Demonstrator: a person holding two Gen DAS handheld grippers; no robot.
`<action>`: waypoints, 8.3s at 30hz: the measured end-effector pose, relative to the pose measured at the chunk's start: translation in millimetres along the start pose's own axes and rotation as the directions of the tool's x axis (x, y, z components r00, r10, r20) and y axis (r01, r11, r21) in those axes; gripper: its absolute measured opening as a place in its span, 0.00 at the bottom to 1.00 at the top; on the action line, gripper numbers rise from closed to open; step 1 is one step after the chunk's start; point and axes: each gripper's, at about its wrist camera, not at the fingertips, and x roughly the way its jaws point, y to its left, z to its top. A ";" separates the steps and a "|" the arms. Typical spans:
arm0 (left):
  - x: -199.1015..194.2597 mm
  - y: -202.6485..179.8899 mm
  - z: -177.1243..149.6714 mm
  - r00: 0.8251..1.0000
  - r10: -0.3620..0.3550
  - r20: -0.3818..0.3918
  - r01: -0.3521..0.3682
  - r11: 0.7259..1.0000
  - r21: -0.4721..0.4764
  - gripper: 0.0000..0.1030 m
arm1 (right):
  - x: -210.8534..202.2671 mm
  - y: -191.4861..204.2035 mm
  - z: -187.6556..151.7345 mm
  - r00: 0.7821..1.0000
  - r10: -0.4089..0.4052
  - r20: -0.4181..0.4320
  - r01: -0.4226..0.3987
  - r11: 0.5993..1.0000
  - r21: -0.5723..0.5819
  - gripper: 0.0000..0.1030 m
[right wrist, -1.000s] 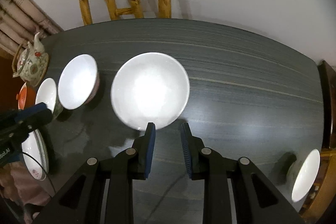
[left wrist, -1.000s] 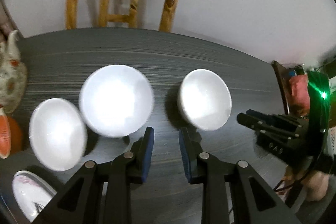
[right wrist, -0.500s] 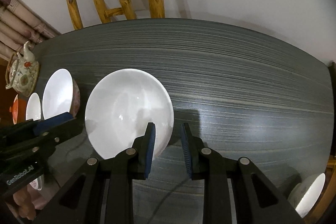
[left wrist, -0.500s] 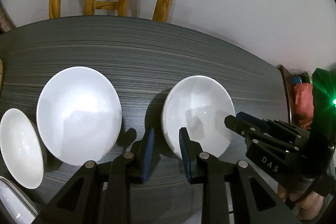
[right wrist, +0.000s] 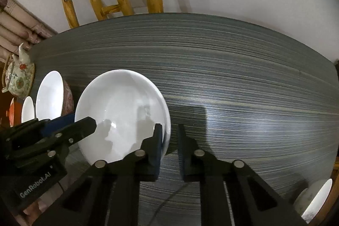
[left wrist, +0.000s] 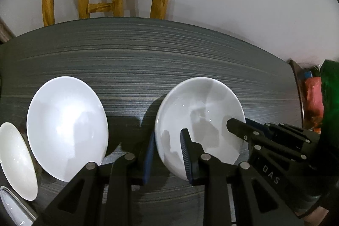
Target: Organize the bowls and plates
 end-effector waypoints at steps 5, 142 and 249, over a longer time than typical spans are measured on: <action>0.5 2.7 -1.5 0.999 0.045 0.011 -0.045 0.999 0.014 0.06 | 2.5 3.8 -1.3 1.000 -0.017 0.000 0.017 1.000 0.002 0.07; -152.6 140.9 -156.8 0.969 0.153 0.194 -0.163 0.986 0.039 0.10 | -74.2 153.5 -167.2 0.992 0.124 0.016 -0.123 0.991 -0.054 0.34; -126.5 125.2 -180.8 0.993 0.116 0.014 -0.117 0.992 0.055 0.09 | -90.5 183.7 -153.0 0.986 0.158 -0.058 -0.162 0.983 -0.090 0.08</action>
